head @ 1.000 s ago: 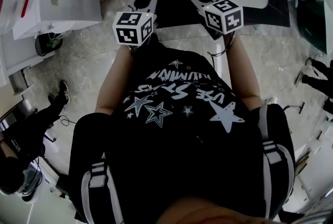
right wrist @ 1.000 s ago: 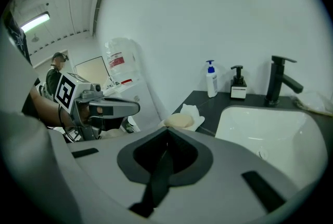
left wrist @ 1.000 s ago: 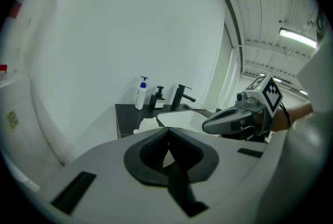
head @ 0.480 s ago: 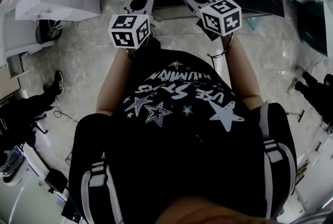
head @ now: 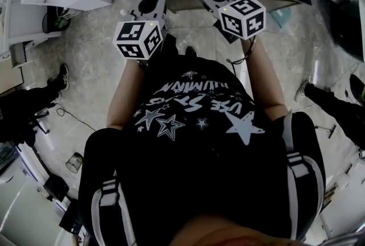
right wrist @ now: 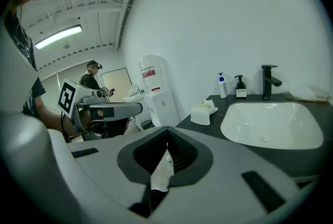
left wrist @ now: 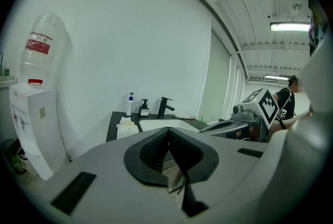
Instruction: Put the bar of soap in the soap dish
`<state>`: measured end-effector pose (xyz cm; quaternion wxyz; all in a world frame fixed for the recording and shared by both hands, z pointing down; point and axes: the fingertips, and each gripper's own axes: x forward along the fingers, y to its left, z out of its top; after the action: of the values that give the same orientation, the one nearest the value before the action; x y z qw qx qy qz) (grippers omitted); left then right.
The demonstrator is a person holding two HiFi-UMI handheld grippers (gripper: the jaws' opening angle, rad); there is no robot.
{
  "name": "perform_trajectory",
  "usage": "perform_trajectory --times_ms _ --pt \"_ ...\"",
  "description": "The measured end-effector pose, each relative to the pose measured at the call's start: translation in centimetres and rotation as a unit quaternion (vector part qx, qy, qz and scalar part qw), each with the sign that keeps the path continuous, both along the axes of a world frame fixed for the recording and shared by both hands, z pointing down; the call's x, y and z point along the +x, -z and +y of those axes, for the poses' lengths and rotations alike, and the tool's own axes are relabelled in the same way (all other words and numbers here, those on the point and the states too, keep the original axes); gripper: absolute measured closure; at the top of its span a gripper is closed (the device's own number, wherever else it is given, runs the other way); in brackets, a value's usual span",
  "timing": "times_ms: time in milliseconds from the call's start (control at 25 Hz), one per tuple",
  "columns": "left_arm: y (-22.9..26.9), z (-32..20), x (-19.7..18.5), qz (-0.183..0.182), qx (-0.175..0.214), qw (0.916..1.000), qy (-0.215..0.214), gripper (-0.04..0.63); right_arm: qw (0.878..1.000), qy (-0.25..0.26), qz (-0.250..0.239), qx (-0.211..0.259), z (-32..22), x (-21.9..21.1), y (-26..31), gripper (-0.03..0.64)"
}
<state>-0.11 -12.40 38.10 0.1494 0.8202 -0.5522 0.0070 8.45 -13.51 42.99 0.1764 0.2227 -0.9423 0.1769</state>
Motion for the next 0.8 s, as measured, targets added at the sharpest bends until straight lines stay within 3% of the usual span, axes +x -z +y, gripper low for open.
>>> perform_trajectory --times_ms 280,800 --pt "0.4 2.8 0.7 -0.014 -0.003 0.9999 -0.001 0.584 0.998 -0.012 -0.051 0.042 1.5 0.3 1.4 0.610" --pt "-0.2 9.2 -1.3 0.018 -0.013 0.9997 -0.006 0.584 0.998 -0.021 -0.037 0.052 8.2 -2.6 1.8 0.610"
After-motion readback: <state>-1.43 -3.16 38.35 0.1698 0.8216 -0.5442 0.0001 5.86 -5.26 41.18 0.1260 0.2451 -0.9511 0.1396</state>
